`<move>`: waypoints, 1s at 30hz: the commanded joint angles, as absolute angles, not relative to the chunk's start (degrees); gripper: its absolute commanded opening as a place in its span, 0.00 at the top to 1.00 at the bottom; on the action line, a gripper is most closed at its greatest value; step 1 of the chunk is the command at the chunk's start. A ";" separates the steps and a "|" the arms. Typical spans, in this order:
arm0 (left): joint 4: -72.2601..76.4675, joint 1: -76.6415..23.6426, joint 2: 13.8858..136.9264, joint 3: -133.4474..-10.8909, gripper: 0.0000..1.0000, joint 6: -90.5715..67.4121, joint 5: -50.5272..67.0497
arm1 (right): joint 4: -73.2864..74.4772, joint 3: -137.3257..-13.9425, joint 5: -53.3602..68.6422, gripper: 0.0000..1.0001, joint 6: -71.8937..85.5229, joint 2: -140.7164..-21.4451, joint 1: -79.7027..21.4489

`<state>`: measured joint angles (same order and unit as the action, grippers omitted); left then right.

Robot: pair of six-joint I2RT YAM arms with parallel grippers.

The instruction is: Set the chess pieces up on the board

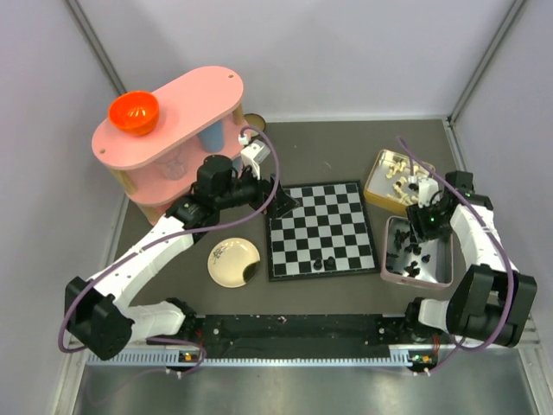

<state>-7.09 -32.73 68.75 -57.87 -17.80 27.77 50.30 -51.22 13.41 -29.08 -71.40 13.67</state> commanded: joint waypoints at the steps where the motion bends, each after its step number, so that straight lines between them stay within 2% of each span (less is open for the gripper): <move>1: -2.82 -33.05 66.80 -57.75 0.04 -18.45 28.57 | 46.15 -50.54 10.55 0.51 -27.86 -73.39 14.24; 20: -2.29 -33.05 64.25 -55.02 0.04 -19.07 26.98 | 40.17 -48.25 10.11 0.69 -28.92 -79.19 14.24; 23: -2.20 -33.05 64.25 -55.02 0.04 -19.07 26.89 | 40.17 -48.08 10.55 0.73 -28.83 -78.75 14.15; 30: -2.20 -33.05 64.34 -55.11 0.04 -19.07 26.63 | 40.25 -47.46 10.72 0.90 -30.06 -76.82 14.24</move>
